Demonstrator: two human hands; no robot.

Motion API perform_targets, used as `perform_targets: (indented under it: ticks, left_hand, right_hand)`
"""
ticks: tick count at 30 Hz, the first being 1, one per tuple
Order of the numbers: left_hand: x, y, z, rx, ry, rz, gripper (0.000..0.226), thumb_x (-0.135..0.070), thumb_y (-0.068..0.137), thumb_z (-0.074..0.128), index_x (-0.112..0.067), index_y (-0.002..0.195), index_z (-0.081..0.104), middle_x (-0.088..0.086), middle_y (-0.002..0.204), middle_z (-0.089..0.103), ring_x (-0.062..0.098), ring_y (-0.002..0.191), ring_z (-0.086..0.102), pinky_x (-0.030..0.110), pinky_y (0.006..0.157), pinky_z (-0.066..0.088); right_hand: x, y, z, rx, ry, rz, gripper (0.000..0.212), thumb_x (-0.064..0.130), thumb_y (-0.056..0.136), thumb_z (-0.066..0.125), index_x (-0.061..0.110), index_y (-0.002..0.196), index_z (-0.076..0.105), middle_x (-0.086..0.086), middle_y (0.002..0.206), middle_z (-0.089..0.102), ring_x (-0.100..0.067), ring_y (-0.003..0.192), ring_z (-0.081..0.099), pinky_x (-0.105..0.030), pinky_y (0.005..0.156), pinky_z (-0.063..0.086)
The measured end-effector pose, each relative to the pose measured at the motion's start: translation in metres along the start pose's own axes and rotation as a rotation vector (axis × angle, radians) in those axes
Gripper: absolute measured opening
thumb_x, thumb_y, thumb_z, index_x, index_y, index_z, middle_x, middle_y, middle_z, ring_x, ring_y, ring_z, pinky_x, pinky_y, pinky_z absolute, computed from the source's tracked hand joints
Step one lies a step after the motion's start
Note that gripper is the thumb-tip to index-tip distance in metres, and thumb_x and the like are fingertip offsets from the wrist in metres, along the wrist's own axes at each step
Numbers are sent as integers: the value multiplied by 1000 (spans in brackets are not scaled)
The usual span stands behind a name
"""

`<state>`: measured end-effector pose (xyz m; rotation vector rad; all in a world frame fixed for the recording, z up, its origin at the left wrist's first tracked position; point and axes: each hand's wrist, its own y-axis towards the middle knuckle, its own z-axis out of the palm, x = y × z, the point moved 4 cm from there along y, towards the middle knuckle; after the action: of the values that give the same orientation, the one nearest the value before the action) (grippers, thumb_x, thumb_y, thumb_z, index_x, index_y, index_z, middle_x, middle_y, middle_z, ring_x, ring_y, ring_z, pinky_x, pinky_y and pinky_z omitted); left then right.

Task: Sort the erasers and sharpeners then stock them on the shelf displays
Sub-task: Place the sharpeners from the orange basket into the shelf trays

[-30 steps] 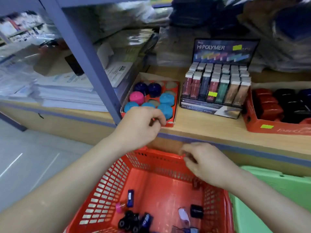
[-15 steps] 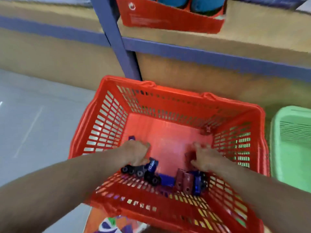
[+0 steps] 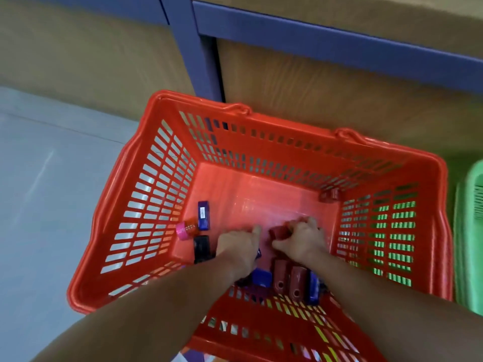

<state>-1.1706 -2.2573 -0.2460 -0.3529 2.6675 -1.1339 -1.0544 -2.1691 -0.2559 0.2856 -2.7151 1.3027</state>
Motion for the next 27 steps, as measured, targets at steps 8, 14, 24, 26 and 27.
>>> perform_targets:
  ticks: [8, 14, 24, 26, 27]
  left_hand:
    - [56, 8, -49, -284, -312, -8, 49, -25, 77, 62, -33, 120, 38, 2, 107, 52, 28, 100, 56, 40, 83, 51]
    - [98, 18, -20, -246, -139, -170, 64, -9, 88, 59, -40, 137, 32, 7, 129, 37, 32, 116, 47, 42, 100, 46]
    - [88, 12, -64, -266, -903, -39, 58, 2, 75, 75, -35, 118, 62, -9, 104, 65, 11, 96, 61, 13, 78, 44]
    - [65, -5, -97, -274, -1253, 64, 57, 11, 72, 75, -26, 114, 63, -7, 95, 68, 10, 88, 63, 17, 72, 49]
    - [52, -17, -114, -300, -1341, 136, 56, 13, 72, 73, -22, 114, 63, -7, 94, 68, 7, 84, 63, 17, 71, 49]
  right_hand:
    - [3, -18, -35, 344, 1044, 135, 16, 23, 83, 67, 14, 97, 64, -11, 98, 64, -24, 93, 60, -36, 79, 55]
    - [4, -38, -45, 470, 1176, 162, 47, 28, 70, 74, 8, 111, 65, -15, 107, 67, -27, 92, 64, -38, 67, 56]
    - [22, -69, -58, 519, 1284, -30, 26, 32, 93, 57, 41, 117, 62, -16, 93, 73, -21, 68, 67, -23, 42, 47]
    - [23, -77, -71, 493, 1244, -85, 26, 25, 97, 54, 41, 116, 62, -16, 85, 68, -21, 65, 67, -25, 43, 50]
    - [24, -83, -80, 478, 1221, -108, 24, 23, 98, 53, 38, 115, 61, -16, 83, 66, -20, 63, 66, -26, 42, 50]
